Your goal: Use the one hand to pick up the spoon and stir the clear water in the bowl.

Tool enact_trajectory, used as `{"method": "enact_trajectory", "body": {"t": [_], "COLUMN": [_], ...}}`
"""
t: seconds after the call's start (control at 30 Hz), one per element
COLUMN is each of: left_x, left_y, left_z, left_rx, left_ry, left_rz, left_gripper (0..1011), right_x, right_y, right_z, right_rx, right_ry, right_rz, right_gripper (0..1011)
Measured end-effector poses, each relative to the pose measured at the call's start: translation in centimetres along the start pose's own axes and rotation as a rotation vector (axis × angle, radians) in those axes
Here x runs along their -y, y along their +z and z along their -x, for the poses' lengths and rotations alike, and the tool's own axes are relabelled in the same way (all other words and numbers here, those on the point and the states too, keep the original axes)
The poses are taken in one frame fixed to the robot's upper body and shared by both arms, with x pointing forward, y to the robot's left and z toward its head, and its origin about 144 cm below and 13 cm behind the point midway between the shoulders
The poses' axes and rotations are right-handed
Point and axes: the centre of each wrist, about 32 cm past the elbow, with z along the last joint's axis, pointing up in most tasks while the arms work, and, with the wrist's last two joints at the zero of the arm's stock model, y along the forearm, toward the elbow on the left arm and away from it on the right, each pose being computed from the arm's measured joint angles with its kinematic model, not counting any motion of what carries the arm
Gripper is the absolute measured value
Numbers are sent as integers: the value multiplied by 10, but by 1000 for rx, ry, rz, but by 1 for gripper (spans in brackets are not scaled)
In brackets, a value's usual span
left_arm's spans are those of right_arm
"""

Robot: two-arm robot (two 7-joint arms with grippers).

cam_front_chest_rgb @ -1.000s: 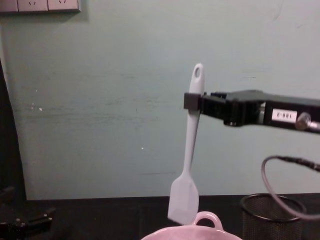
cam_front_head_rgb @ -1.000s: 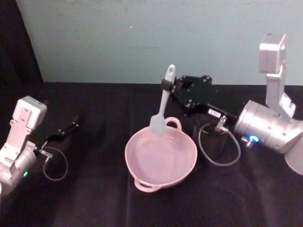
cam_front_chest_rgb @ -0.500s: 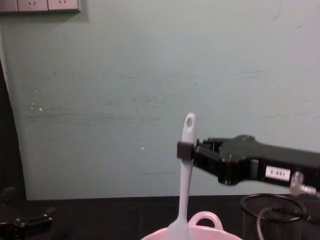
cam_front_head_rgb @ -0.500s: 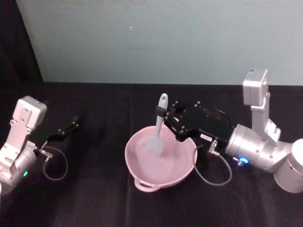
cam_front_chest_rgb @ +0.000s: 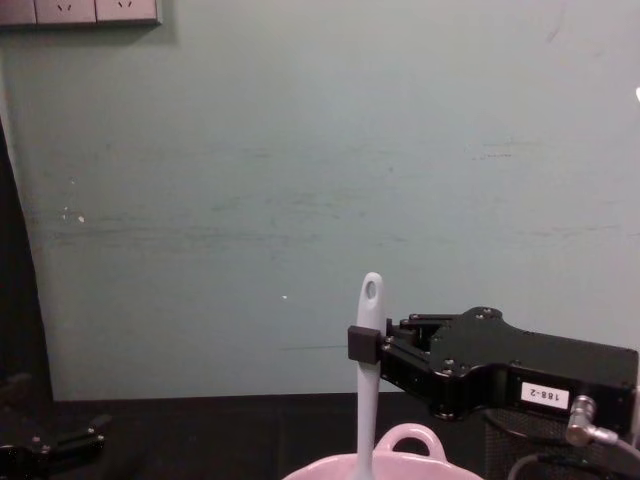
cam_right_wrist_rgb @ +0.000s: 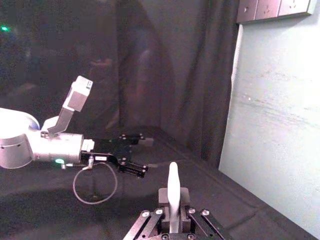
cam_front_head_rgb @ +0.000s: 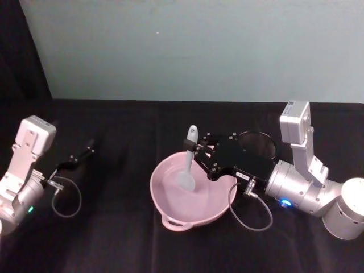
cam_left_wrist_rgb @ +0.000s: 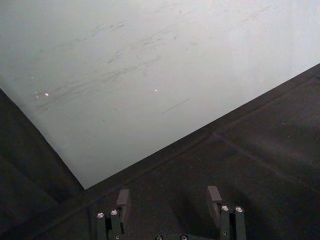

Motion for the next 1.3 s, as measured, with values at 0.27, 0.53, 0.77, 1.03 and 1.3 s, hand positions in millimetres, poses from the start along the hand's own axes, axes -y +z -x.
{"method": "enact_trajectory", "body": {"t": [0.27, 0.53, 0.77, 1.03, 1.3], "left_x": [0, 0, 0, 0, 0], "left_y": [0, 0, 0, 0, 0], "left_z": [0, 0, 0, 0, 0], "left_rx": [0, 0, 0, 0, 0], "left_ry": [0, 0, 0, 0, 0], "left_rz": [0, 0, 0, 0, 0], "left_gripper": [1005, 1005, 1005, 1005, 1005], "right_x": [0, 0, 0, 0, 5], "right_y": [1, 1, 1, 2, 4], "right_z": [0, 0, 0, -1, 3], "right_rx": [2, 3, 3, 4, 56], "right_ry": [1, 2, 3, 3, -13], "right_rz": [0, 0, 1, 1, 13], "right_gripper": [118, 119, 119, 118, 118]}}
